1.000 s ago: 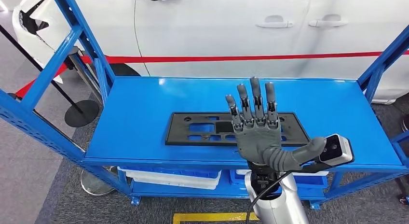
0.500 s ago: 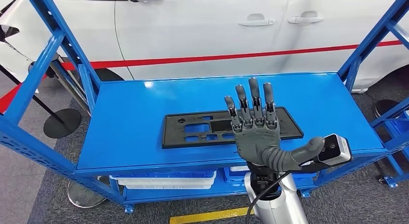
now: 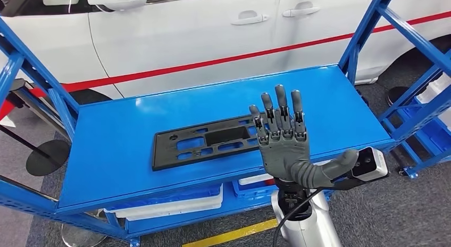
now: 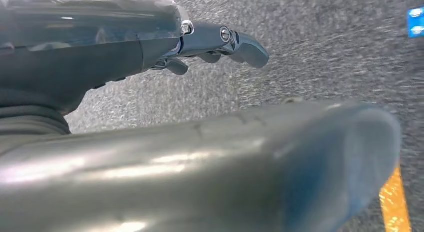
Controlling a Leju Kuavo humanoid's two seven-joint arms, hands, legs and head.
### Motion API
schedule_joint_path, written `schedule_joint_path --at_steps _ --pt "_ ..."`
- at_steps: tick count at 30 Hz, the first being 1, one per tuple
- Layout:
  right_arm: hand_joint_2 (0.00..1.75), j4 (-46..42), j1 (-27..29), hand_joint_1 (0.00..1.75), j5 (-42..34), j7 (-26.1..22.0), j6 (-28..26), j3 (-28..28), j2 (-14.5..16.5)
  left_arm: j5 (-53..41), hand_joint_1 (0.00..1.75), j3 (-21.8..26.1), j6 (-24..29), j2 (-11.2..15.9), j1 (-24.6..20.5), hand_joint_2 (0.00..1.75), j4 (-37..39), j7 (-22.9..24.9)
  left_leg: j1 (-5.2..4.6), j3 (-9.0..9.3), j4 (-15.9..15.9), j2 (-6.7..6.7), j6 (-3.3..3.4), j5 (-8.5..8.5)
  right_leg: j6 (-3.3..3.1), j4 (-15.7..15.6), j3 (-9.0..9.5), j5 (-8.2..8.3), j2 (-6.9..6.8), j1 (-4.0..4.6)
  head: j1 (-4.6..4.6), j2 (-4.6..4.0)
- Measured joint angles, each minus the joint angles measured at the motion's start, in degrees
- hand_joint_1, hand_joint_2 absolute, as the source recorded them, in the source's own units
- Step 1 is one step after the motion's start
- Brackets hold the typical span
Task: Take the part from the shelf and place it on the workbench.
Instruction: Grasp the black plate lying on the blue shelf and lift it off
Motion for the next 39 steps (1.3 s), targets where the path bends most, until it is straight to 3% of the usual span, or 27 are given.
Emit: schedule_joint_path --at_steps 2,3,4,5,6,7,9,10,14,15,17,19,20,21,23,25,28,30,33,35,36,39 --pt "0.0 0.2 0.0 0.0 0.4 0.4 -1.0 0.0 0.0 0.1 0.0 0.0 0.0 0.0 0.2 0.0 0.0 0.0 0.11 -3.52 7.7 -1.92 -0.33 -3.85 -0.36 0.0 0.04 -0.02 0.44 -0.07 -0.04 0.01" --pt "0.0 0.3 0.1 0.0 0.8 0.7 -1.6 0.0 0.0 0.1 0.0 0.0 0.0 0.0 0.4 0.0 0.0 0.1 0.13 -5.36 11.5 -2.22 -0.45 -5.16 -0.44 0.0 0.05 -0.06 0.74 -0.06 -0.02 0.01" --pt "0.0 0.5 0.1 0.0 1.3 1.0 -2.2 0.0 0.0 0.1 0.0 0.0 0.0 0.0 0.6 0.0 0.0 0.1 0.17 -6.43 13.4 -2.3 -0.52 -5.32 -0.46 0.0 0.1 -0.09 1.11 -0.06 -0.02 0.01" --pt "0.0 0.7 0.2 0.0 1.8 1.3 -2.9 0.0 0.0 0.1 0.0 0.0 0.0 0.0 0.7 0.0 0.0 0.2 0.21 -6.45 13.1 -2.3 -0.54 -4.25 -0.43 0.1 0.19 -0.14 1.47 -0.07 -0.02 0.01" --pt "0.0 0.9 0.2 0.0 2.2 1.4 -3.4 0.0 0.0 0.1 0.0 0.0 0.0 0.0 0.8 0.0 0.0 0.2 0.27 -5.35 10.4 -2.3 -0.52 -2.19 -0.33 0.2 0.31 -0.25 1.79 -0.11 -0.02 0.01" --pt "0.0 1.0 0.2 0.0 2.6 1.6 -3.8 0.0 0.0 0.1 0.0 0.0 0.0 0.0 0.9 0.0 0.0 0.2 0.34 -3.51 6.0 -2.32 -0.44 0.25 -0.17 0.3 0.42 -0.44 2.06 -0.14 -0.02 0.01" --pt "0.0 1.3 0.3 0.0 3.2 1.6 -4.5 0.0 0.0 0.1 0.0 0.0 0.1 0.1 0.8 0.0 0.0 0.2 0.26 -0.41 -1.0 -2.43 -0.02 2.76 0.39 0.8 0.36 -0.91 2.43 0.01 -0.01 0.01" --pt "0.0 1.4 0.3 0.0 3.5 1.6 -4.8 0.0 0.0 0.1 0.0 0.0 0.2 0.1 0.8 0.0 0.0 0.2 0.16 0.28 -2.6 -2.49 0.32 2.96 0.71 0.8 0.29 -1.03 2.55 0.1 0.02 0.01" --pt "0.0 1.7 0.5 0.0 3.9 1.6 -5.6 0.0 -0.2 0.1 0.0 0.0 0.2 0.0 0.9 0.0 0.0 0.1 0.24 0.81 -3.6 -2.45 1.98 3.13 1.93 1.8 0.23 -1.24 2.53 0.11 0.09 0.01" --pt "0.0 1.8 0.5 0.0 3.9 1.5 -5.8 0.0 -0.3 0.1 0.0 0.0 0.2 0.0 0.9 0.0 0.0 0.0 0.3 1.08 -3.7 -2.42 2.26 3.25 2.12 3.4 -0.52 -2.33 2.41 0.03 0.14 0.01" --pt "0.0 2.1 0.5 0.0 4.0 1.3 -6.5 0.0 -0.6 0.0 0.0 0.0 0.0 0.0 0.8 0.0 0.0 -0.2 0.29 1.2 -3.8 -2.39 2.62 3.25 2.56 9.9 -3.77 -5.82 2.2 -0.08 0.24 0.01" --pt "0.87 2.5 0.8 0.0 4.0 1.1 -7.4 0.0 -1.1 -0.1 0.0 0.0 0.0 0.0 0.8 0.0 0.0 -0.3 0.17 1.2 -3.8 -2.38 2.78 3.13 2.84 16.5 -7.43 -8.36 2.1 -0.15 0.25 0.0" --pt "1.31 2.7 1.0 0.0 4.0 1.0 -7.9 0.0 -1.3 -0.1 0.0 0.0 0.0 0.0 0.9 0.0 0.0 -0.3 0.11 1.27 -3.8 -2.38 2.82 3.06 2.81 17.4 -8.16 -8.2 2.06 -0.16 0.25 0.0" --pt "1.75 2.9 1.1 0.0 4.1 0.9 -8.3 0.0 -1.5 -0.1 0.0 0.0 -0.1 0.0 0.9 0.0 0.0 -0.2 0.06 1.4 -3.8 -2.39 2.82 2.97 2.68 15.9 -7.7 -6.86 2.02 -0.15 0.25 0.0" --pt "1.75 3.1 1.0 0.0 4.0 1.5 -9.5 0.0 -1.7 -0.2 0.0 0.0 -0.1 -0.1 0.8 0.0 0.0 -0.1 0.0 1.81 -3.8 -2.41 2.67 2.68 2.03 8.0 -4.27 -2.3 1.89 0.01 0.25 -0.01" --pt "1.75 3.4 0.9 0.0 3.9 3.1 -11.3 0.1 -1.8 -0.3 0.0 0.0 -0.3 -0.1 0.8 0.0 0.0 -0.2 -0.13 1.9 -3.8 -2.42 2.27 2.44 1.27 1.8 -1.69 -0.19 1.64 0.46 0.25 -0.01" --pt "1.75 4.1 0.8 0.0 4.6 6.4 -14.8 0.6 -2.5 -0.3 0.0 0.0 -0.6 -0.2 0.8 0.0 0.0 -0.5 -0.3 1.82 -3.2 -2.32 1.24 2.45 0.33 0.5 -1.17 0.26 1.71 0.59 0.26 0.0" --pt "1.75 4.8 0.6 0.0 6.2 8.0 -16.9 1.4 -3.0 -0.3 0.0 0.0 -0.7 -0.2 0.9 0.0 0.0 -0.8 -0.27 1.34 -1.4 -2.36 0.81 1.27 -0.25 0.1 -0.64 0.47 1.74 0.3 0.2 0.01" --pt "1.75 6.4 0.0 0.0 10.4 9.1 -19.8 2.9 -3.7 -0.4 0.0 0.0 -0.9 -0.1 0.8 0.0 0.0 -1.0 -0.02 -3.07 7.9 -2.48 0.08 -3.89 -0.71 0.0 -0.43 0.44 1.7 0.28 0.08 0.0" --pt "1.75 7.8 -0.4 0.0 13.7 9.8 -21.5 4.1 -4.5 -0.4 0.0 0.0 -1.0 -0.2 0.9 0.0 0.0 -1.0 0.09 -5.54 12.5 -2.46 -0.15 -5.32 -0.8 0.0 -0.44 0.37 1.76 0.34 0.09 0.0" --pt "1.75 8.6 -0.7 0.0 15.3 10.1 -22.2 4.7 -4.9 -0.5 0.0 0.0 -1.0 -0.2 0.9 0.0 0.0 -0.8 0.11 -5.37 11.6 -2.46 -0.1 -4.28 -0.8 0.1 -0.42 0.33 1.84 0.34 0.1 0.0" --pt "1.75 11.2 -2.2 0.0 20.6 11.2 -24.3 6.8 -5.7 -0.5 0.0 0.0 -1.0 -0.2 0.9 0.0 0.0 -0.5 0.12 -1.06 0.7 -2.44 0.09 1.55 -0.49 0.6 -0.36 0.11 2.09 0.35 0.11 0.01"
